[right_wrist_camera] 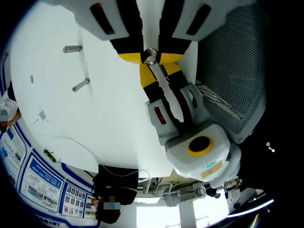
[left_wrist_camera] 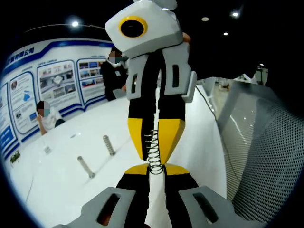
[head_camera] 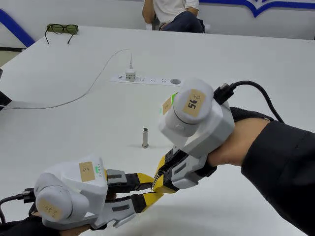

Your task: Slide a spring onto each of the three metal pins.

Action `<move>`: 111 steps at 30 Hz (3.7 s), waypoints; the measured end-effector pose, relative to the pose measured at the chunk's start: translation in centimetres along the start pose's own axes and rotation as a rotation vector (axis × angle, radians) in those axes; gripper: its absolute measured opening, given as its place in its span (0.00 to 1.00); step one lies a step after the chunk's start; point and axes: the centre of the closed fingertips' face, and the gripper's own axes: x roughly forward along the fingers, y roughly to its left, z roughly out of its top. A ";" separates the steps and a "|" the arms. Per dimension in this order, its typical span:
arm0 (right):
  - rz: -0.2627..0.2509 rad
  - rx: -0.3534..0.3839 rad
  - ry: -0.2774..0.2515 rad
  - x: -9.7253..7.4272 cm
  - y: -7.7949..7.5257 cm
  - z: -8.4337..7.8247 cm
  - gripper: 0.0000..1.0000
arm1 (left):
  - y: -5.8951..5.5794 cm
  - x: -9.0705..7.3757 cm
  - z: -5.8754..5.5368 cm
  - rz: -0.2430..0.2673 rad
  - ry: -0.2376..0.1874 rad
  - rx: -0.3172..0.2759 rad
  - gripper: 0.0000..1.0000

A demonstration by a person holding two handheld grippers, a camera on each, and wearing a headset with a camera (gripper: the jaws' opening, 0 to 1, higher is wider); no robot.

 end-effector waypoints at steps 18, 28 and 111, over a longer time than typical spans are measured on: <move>-0.015 -0.005 0.013 -0.3 -0.9 0.4 0.13 | 1.1 -0.7 -1.3 0.050 0.017 -0.052 0.28; -0.033 -0.002 0.007 -0.9 -1.7 0.6 0.13 | 2.3 -1.7 -1.7 0.114 0.010 -0.114 0.44; -0.164 0.062 0.045 0.7 -14.9 3.7 0.13 | 3.5 -3.3 -2.9 0.210 -0.010 -0.190 0.62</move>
